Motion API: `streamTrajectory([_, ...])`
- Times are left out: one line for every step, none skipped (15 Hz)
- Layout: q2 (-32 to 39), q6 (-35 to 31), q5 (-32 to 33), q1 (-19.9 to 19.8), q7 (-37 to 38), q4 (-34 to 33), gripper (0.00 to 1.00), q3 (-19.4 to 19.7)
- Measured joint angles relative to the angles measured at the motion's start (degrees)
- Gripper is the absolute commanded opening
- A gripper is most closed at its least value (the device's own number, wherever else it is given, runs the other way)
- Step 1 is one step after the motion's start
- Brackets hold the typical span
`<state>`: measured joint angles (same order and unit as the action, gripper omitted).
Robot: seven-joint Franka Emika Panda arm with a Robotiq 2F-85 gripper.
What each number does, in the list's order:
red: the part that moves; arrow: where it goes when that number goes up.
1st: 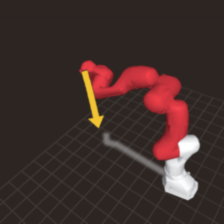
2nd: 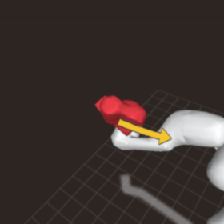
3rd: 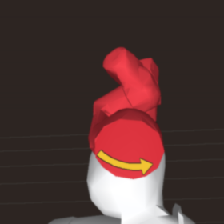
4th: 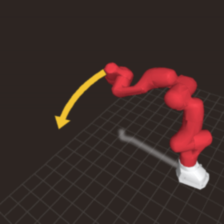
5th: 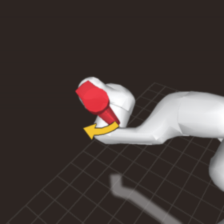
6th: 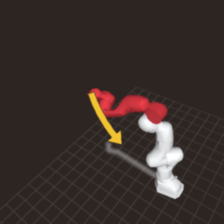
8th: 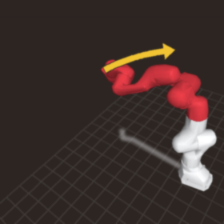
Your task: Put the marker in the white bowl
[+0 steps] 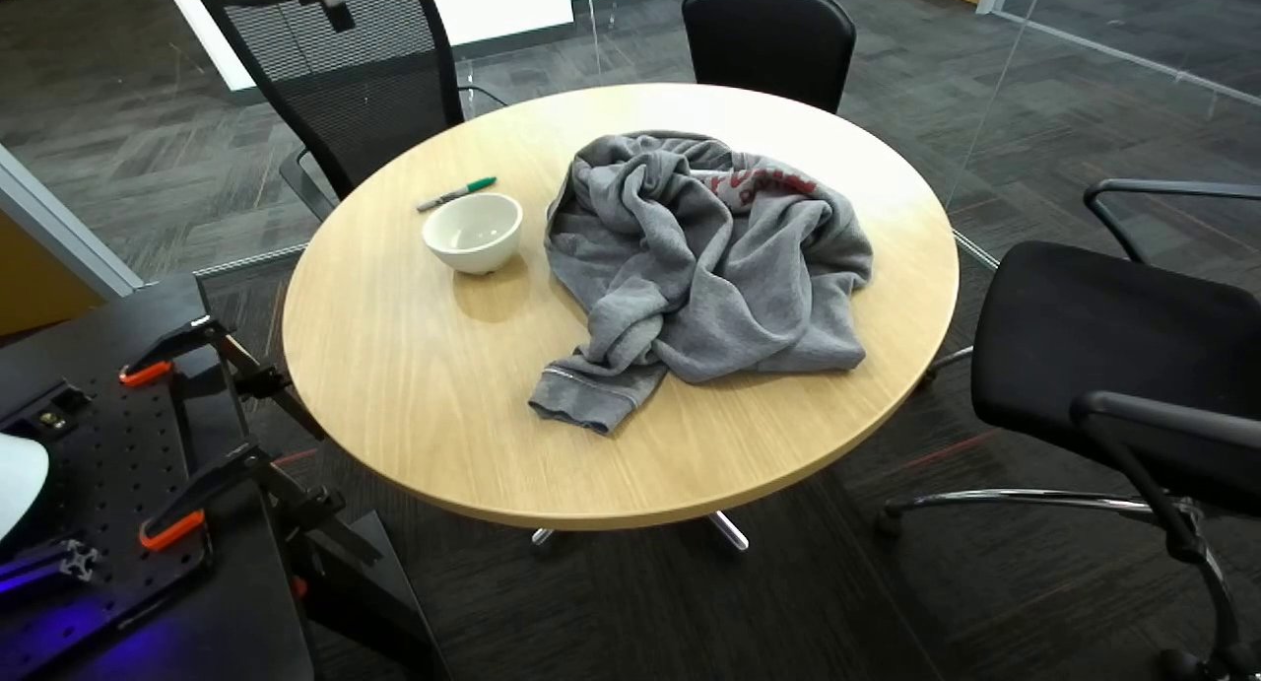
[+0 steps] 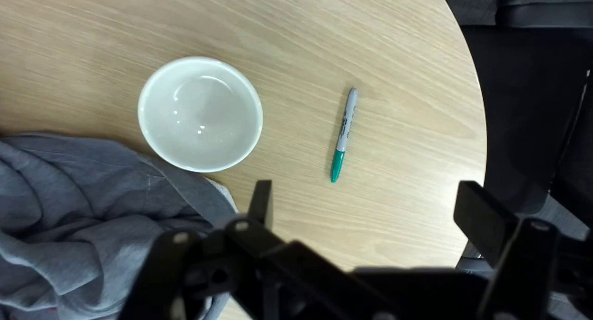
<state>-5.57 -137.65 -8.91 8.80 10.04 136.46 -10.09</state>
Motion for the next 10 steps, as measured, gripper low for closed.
streamTrajectory([1.95,-0.72,0.0,0.27,0.56,-0.9,1.0,-0.07])
streamTrajectory([3.94,-1.52,0.0,0.5,0.88,-1.9,1.0,-0.07])
streamTrajectory([5.92,-2.31,0.01,0.71,1.45,-2.97,1.0,-0.07])
streamTrajectory([7.81,-3.09,0.01,0.83,1.67,-4.04,1.0,-0.07])
streamTrajectory([9.75,-3.79,0.05,0.88,1.73,-5.16,1.0,-0.07])
streamTrajectory([11.76,-4.27,0.16,0.89,1.79,-6.35,1.0,-0.07])
streamTrajectory([13.65,-4.61,0.51,0.91,2.05,-7.46,1.0,-0.07])
streamTrajectory([15.67,-4.93,1.19,0.97,2.91,-8.61,1.0,-0.06])
streamTrajectory([17.52,-5.15,1.91,1.11,3.81,-9.65,1.0,-0.01])
streamTrajectory([19.41,-5.27,2.67,1.43,4.6,-10.69,1.0,0.22])
